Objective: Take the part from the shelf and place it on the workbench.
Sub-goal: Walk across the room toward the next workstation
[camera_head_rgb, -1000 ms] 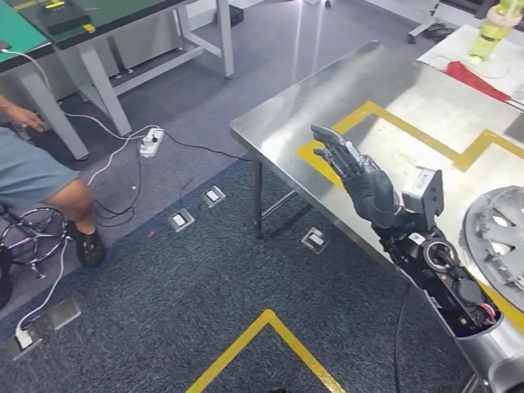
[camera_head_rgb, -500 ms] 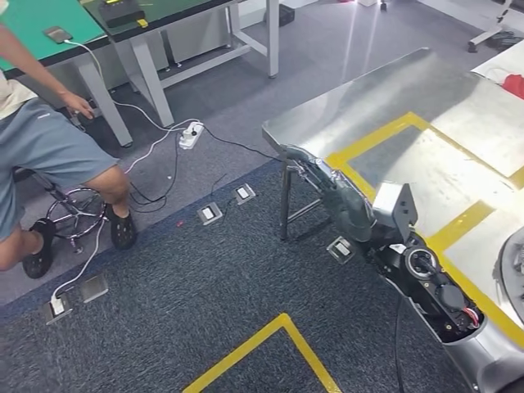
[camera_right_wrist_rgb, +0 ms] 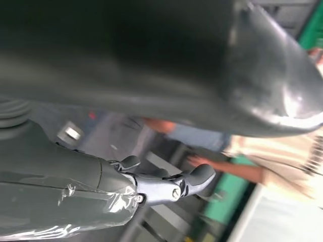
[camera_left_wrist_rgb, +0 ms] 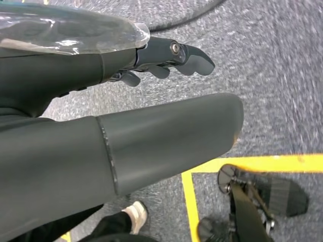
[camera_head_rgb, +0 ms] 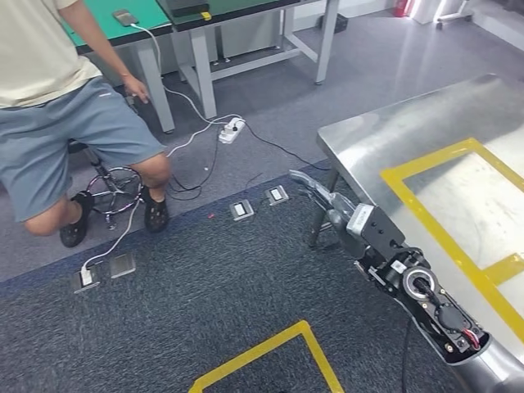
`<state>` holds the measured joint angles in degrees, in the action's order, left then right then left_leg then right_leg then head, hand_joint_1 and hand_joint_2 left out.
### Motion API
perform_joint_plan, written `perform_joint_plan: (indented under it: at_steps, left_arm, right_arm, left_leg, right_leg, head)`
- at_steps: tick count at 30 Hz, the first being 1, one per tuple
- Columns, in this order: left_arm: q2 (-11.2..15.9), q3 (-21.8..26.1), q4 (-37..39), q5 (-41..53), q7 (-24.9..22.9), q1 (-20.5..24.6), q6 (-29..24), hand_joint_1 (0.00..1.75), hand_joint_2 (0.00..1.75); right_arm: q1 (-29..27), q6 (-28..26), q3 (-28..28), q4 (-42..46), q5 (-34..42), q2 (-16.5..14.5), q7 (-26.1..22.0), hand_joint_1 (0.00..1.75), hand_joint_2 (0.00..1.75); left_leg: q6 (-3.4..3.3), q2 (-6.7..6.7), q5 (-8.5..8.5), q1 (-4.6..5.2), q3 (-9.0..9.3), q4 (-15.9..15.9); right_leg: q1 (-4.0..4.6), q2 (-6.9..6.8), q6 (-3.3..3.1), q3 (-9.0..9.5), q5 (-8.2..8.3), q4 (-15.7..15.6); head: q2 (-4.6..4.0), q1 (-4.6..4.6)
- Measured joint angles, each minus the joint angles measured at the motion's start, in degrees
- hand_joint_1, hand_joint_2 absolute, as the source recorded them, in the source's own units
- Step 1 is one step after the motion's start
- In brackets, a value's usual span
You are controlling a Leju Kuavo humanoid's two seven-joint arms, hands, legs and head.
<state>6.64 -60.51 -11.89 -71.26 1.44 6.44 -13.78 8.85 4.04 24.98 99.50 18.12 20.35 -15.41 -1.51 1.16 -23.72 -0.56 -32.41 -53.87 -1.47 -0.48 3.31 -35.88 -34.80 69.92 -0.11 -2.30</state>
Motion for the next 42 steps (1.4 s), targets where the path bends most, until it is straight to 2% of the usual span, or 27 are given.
perform_joint_plan:
  at_steps: [1, 2, 4, 6, 7, 9, 10, 12, 14, 16, 17, 18, 20, 21, 22, 24, 26, 28, 30, 31, 32, 33, 34, 36, 38, 40, 42]
  left_arm:
    - [0.00, 0.01, 0.00, -0.01, 0.00, -0.01, -0.02, 0.00, 0.00]
    - [-0.01, 0.01, 0.00, -0.01, 0.00, -0.03, -0.03, 0.00, 0.00]
    - [-0.05, 0.01, 0.00, 0.01, 0.00, -0.07, -0.03, 0.00, 0.00]
    - [-0.15, 0.01, 0.00, 0.02, 0.01, 0.01, 0.00, 0.00, 0.00]
    - [-0.19, 0.01, 0.00, 0.03, 0.02, 0.01, 0.02, 0.00, 0.00]
    - [-0.15, 0.01, 0.00, 0.01, 0.07, -0.10, 0.07, 0.00, 0.00]
    - [-0.13, 0.01, 0.00, -0.02, 0.10, -0.23, 0.10, 0.00, 0.00]
    - [-0.10, 0.01, 0.00, -0.10, 0.17, -0.23, 0.17, 0.00, 0.00]
    - [-0.16, 0.01, 0.00, -0.15, 0.21, -0.03, 0.20, 0.00, 0.00]
    - [-0.19, 0.01, 0.00, -0.15, 0.23, -0.02, 0.20, 0.00, 0.00]
    - [-0.20, 0.01, 0.00, -0.14, 0.24, -0.09, 0.20, 0.00, 0.00]
    - [-0.19, 0.01, 0.00, -0.10, 0.26, -0.15, 0.21, 0.00, 0.00]
    - [-0.08, 0.01, 0.00, -0.02, 0.38, -0.14, 0.24, 0.00, 0.00]
    - [0.00, 0.01, 0.00, 0.02, 0.46, -0.07, 0.28, 0.00, 0.00]
    - [0.07, 0.01, 0.00, 0.02, 0.54, -0.01, 0.32, 0.00, 0.00]
    - [0.12, 0.01, 0.00, 0.03, 0.63, 0.02, 0.38, 0.00, 0.00]
    - [0.10, 0.01, 0.00, 0.11, 0.68, -0.07, 0.47, 0.00, 0.00]
    - [0.07, 0.01, 0.00, 0.35, 0.75, -0.07, 0.61, 0.00, 0.00]
    - [0.07, 0.01, 0.00, 0.64, 0.79, 0.00, 0.77, 0.00, 0.00]
    - [0.08, 0.01, 0.00, 0.79, 0.79, 0.00, 0.91, 0.00, 0.00]
    - [0.08, 0.00, 0.00, 0.92, 0.79, -0.03, 1.03, 0.00, 0.00]
    - [0.08, -0.01, 0.00, 1.06, 0.79, -0.06, 1.15, 0.00, 0.00]
    - [0.05, -0.01, 0.00, 1.22, 0.79, -0.08, 1.22, 0.00, 0.00]
    - [0.09, -0.02, 0.00, 1.56, 0.79, -0.04, 1.25, 0.00, 0.00]
    - [0.18, -0.03, 0.00, 1.85, 0.79, -0.03, 1.28, 0.00, 0.00]
    - [0.29, -0.05, 0.00, 2.04, 0.79, -0.23, 1.34, 0.00, 0.00]
    - [0.37, -0.07, 0.00, 2.19, 0.79, -0.33, 1.49, 0.00, 0.00]
  right_arm:
    - [-0.67, -0.10, -0.02, -1.43, -0.03, 0.00, -0.07, 0.00, 0.00]
    - [-1.19, -0.10, -0.06, -2.92, 0.09, 0.00, -0.25, 0.00, 0.00]
    - [-1.75, -0.14, -0.19, -5.79, 0.30, 0.00, -0.58, 0.00, 0.00]
    - [-2.01, -0.44, -0.31, -8.59, -0.10, -0.01, -0.69, 0.00, 0.00]
    - [-2.21, -0.64, -0.35, -9.90, -0.40, -0.02, -0.67, 0.00, 0.00]
    - [-2.53, -1.02, -0.39, -12.31, -0.82, -0.09, -0.44, 0.00, 0.00]
    - [-2.46, -1.27, -0.39, -13.80, -1.01, -0.19, -0.26, 0.00, 0.00]
    - [-2.08, -1.80, -0.39, -17.90, -1.46, -0.56, -0.13, 0.00, 0.00]
    - [-1.81, -1.88, -0.40, -22.63, -1.66, -0.97, -0.90, 0.00, 0.00]
    - [-1.56, -1.46, -0.39, -27.37, -1.62, -1.51, -2.19, 0.00, 0.00]
    - [-1.34, -1.29, -0.39, -29.77, -1.57, -1.85, -2.74, 0.00, 0.00]
    - [-1.08, -1.19, -0.39, -32.13, -1.51, -2.20, -3.13, 0.00, 0.00]
    - [-0.58, -1.18, -0.46, -36.16, -1.39, -2.78, -3.61, 0.00, 0.00]
    - [-0.35, -1.18, -0.49, -37.82, -1.37, -2.98, -3.79, 0.00, 0.00]
    - [-0.12, -1.17, -0.51, -39.32, -1.36, -3.18, -3.94, 0.00, 0.00]
    - [0.40, -1.18, -0.55, -42.22, -1.35, -3.65, -4.12, 0.00, 0.00]
    - [0.70, -1.30, -0.67, -44.44, -1.33, -4.05, -4.19, 0.00, 0.00]
    - [0.92, -1.96, -0.86, -46.59, -1.41, -4.29, -4.18, 0.00, 0.00]
    - [1.01, -3.14, -0.96, -49.58, -1.82, -4.49, -4.22, 0.00, 0.00]
    - [0.96, -3.79, -0.96, -51.24, -2.21, -4.62, -4.21, 0.00, 0.00]
    - [0.92, -4.42, -0.93, -52.85, -2.65, -4.80, -4.14, 0.00, 0.00]
    - [0.91, -5.08, -0.90, -54.43, -3.16, -5.02, -3.97, 0.00, 0.00]
    - [0.96, -5.71, -0.86, -56.01, -3.60, -5.24, -3.71, 0.00, 0.00]
    - [1.13, -6.61, -0.79, -59.24, -4.34, -5.72, -3.09, 0.00, 0.00]
    - [1.10, -7.00, -0.69, -62.17, -4.68, -6.29, -2.32, 0.00, 0.00]
    - [1.04, -7.17, -0.56, -64.89, -4.74, -7.09, -1.22, 0.00, 0.00]
    - [1.18, -7.39, -0.44, -67.61, -4.82, -7.89, 0.39, 0.00, 0.00]
  left_leg:
    - [-0.03, 0.70, -0.01, 0.09, 0.02, -0.02]
    - [-0.03, 1.40, -0.01, 0.14, 0.06, -0.04]
    - [0.06, 2.70, -0.06, 0.16, 0.17, -0.11]
    - [0.45, 3.86, -0.01, 0.19, -0.16, -0.33]
    - [0.75, 4.38, 0.08, 0.10, -0.42, -0.37]
    - [1.48, 5.32, 0.31, -0.08, -0.76, -0.24]
    - [1.81, 4.90, 0.15, -0.10, -0.83, -0.40]
    - [2.43, 2.52, -1.80, 0.08, -2.39, -3.60]
    - [2.83, 0.14, -5.44, 0.09, -6.20, -11.16]
    - [3.05, -0.43, -7.11, 0.02, -9.18, -16.93]
    - [3.03, -0.57, -6.38, 0.01, -9.11, -16.72]
    - [2.89, -0.81, -4.73, 0.02, -7.77, -14.12]
    - [2.25, -2.36, -1.17, 0.31, -3.30, -5.57]
    - [1.87, -3.03, -0.13, 0.52, -1.58, -2.29]
    - [1.54, -3.49, 0.25, 0.74, -0.67, -0.49]
    - [1.00, -2.85, 0.26, 0.91, -0.48, 0.10]
    - [0.45, -2.02, 0.43, 0.59, -0.11, 0.60]
    - [0.02, -1.28, 0.64, 0.26, 0.28, 1.09]
    - [-0.16, -0.33, 0.63, 0.26, 0.31, 1.11]
    - [-0.17, 0.26, 0.61, 0.25, 0.33, 1.08]
    - [-0.15, 0.86, 0.59, 0.23, 0.35, 1.01]
    - [-0.06, 1.50, 0.53, 0.18, 0.37, 0.86]
    - [0.12, 2.11, 0.41, 0.11, 0.37, 0.63]
    - [0.70, 3.30, 0.15, 0.17, 0.05, -0.07]
    - [1.36, 4.27, 0.20, 0.27, -0.45, -0.42]
    - [1.97, 4.92, 0.35, 0.13, -0.70, -0.34]
    - [2.49, 3.39, -1.06, 0.10, -1.71, -2.45]
  right_leg:
    - [0.00, 0.15, -0.06, -1.03, -0.01, 1.67]
    - [0.00, 0.24, -0.19, -0.91, 1.20, 0.85]
    - [-0.03, 1.25, -0.64, 2.09, 5.70, -6.65]
    - [-0.09, 3.37, -1.08, 4.91, 8.39, -13.51]
    - [-0.02, 4.07, -1.23, 5.41, 8.61, -14.88]
    - [0.08, 3.66, -1.62, 5.57, 8.57, -15.21]
    - [0.04, 3.11, -1.91, 5.75, 8.68, -15.45]
    - [-0.13, 1.81, -2.62, 6.09, 8.91, -15.93]
    - [0.06, 0.43, -2.97, 6.12, 8.88, -16.02]
    - [0.20, -0.88, -3.08, 6.12, 8.79, -16.02]
    - [0.24, -1.45, -3.09, 6.17, 8.72, -16.01]
    - [0.27, -1.97, -3.05, 6.27, 8.65, -16.01]
    - [0.46, -2.88, -2.82, 6.51, 8.40, -15.99]
    - [0.62, -3.28, -2.62, 6.63, 8.26, -15.97]
    - [0.76, -3.67, -2.41, 6.73, 8.12, -15.95]
    - [0.89, -4.39, -1.86, 7.00, 7.94, -16.03]
    - [0.68, -3.79, -1.27, 6.96, 7.06, -15.17]
    - [0.42, -1.59, -0.85, 4.83, 4.00, -10.02]
    - [0.37, -0.11, -0.50, 0.90, 0.33, -1.76]
    - [0.33, 0.07, -0.35, -0.51, -0.37, 0.97]
    - [0.28, 0.14, -0.25, -0.93, 0.11, 1.47]
    - [0.17, 0.26, -0.18, -0.16, 1.76, -0.54]
    - [-0.03, 0.73, -0.11, 1.51, 4.07, -4.36]
    - [-0.50, 2.95, -0.17, 4.83, 7.22, -11.95]
    - [-0.54, 4.14, -0.72, 5.82, 7.60, -14.49]
    - [-0.41, 3.21, -1.59, 5.81, 7.78, -14.57]
    - [-0.47, 2.22, -2.42, 5.96, 8.00, -14.76]
  head:
    - [0.00, -0.17]
    - [0.00, -0.28]
    - [0.00, -0.57]
    - [0.00, -0.65]
    - [0.00, -0.63]
    - [0.00, -0.52]
    - [0.00, -0.43]
    - [0.00, 0.41]
    - [0.00, 1.21]
    - [0.00, 1.45]
    - [0.00, 1.54]
    - [0.00, 1.62]
    - [0.00, 1.76]
    - [0.00, 1.71]
    - [0.00, 1.62]
    - [0.00, 1.42]
    - [0.00, 1.30]
    - [0.00, 0.86]
    - [0.00, 0.33]
    - [0.00, 0.10]
    - [0.00, -0.06]
    - [0.00, -0.22]
    - [0.00, -0.38]
    - [0.00, -0.68]
    - [0.00, -0.62]
    - [0.00, -0.24]
    - [0.00, 0.47]
